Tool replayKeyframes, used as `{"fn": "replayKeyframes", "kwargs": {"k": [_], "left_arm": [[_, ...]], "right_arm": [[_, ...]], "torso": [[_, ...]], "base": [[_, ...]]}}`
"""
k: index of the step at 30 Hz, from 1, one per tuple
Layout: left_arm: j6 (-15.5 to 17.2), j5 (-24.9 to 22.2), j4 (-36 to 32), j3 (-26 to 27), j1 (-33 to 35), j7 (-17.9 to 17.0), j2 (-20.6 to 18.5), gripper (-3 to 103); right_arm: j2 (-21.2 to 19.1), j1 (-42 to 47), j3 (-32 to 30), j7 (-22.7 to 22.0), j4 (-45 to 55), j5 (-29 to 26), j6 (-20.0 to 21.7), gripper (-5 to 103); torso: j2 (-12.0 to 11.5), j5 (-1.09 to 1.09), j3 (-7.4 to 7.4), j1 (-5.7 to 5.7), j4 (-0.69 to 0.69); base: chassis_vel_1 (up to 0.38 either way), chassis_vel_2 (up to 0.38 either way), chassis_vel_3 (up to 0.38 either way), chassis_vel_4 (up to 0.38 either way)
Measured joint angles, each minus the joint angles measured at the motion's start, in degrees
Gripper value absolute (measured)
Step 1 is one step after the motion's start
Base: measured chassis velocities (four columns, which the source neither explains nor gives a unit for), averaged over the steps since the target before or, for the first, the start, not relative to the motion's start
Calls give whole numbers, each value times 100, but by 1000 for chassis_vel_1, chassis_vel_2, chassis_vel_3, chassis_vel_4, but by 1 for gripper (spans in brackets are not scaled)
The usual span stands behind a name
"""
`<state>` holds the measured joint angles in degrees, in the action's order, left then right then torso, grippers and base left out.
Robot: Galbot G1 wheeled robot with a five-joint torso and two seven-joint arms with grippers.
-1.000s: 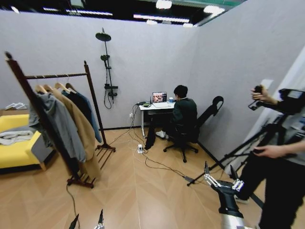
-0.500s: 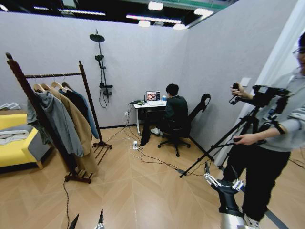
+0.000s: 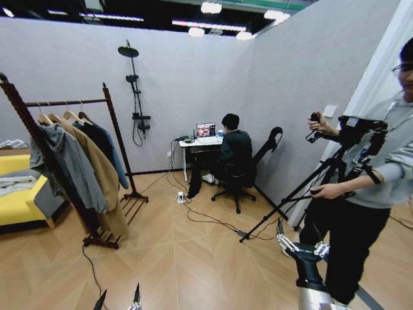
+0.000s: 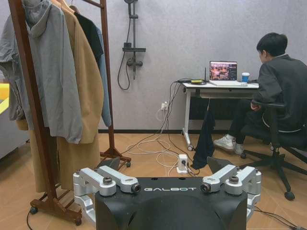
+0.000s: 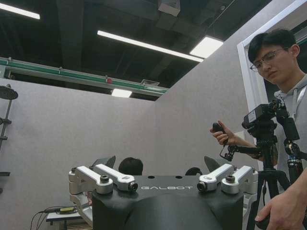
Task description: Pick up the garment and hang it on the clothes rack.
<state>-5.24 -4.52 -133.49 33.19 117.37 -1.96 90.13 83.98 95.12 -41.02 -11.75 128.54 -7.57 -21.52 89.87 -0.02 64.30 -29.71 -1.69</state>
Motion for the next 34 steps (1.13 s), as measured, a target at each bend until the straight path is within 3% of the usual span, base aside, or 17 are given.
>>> {"fn": "replayKeyframes", "kwargs": {"k": [10, 20, 26, 29, 30, 32, 34], "left_arm": [[0, 0, 0, -1, 0, -1, 0, 100], [0, 0, 0, -1, 0, -1, 0, 100], [0, 0, 0, -1, 0, -1, 0, 100], [0, 0, 0, -1, 0, -1, 0, 100], [0, 0, 0, -1, 0, -1, 0, 100], [0, 0, 0, -1, 0, -1, 0, 100], [0, 0, 0, -1, 0, -1, 0, 100]], "right_arm": [[-1, -13, -4, -11, 19, 42, 98, 100], [-60, -193, 81, -79, 35, 189, 495, 100], [-178, -129, 84, 102, 221, 87, 996, 100], [-364, -103, 84, 417, 280, -253, 1325, 100], [-528, -100, 91, 685, 313, -638, 1687, 100], [-579, -114, 103, 745, 319, -776, 1837, 100], [-735, -248, 185, 830, 323, -1211, 2340, 100]], "torso": [[0, 3, 0, 0, -1], [-1, 2, 0, -1, 0], [0, 3, 0, -1, -1], [0, 3, 0, -1, -1], [-1, 2, 0, -1, 0], [-1, 2, 0, -1, 0], [0, 3, 1, -1, 1]], "base": [[13, 19, -6, -24], [0, 0, 0, 0], [0, 0, 0, 0], [0, 0, 0, 0], [0, 0, 0, 0], [0, 0, 0, 0], [0, 0, 0, 0]]}}
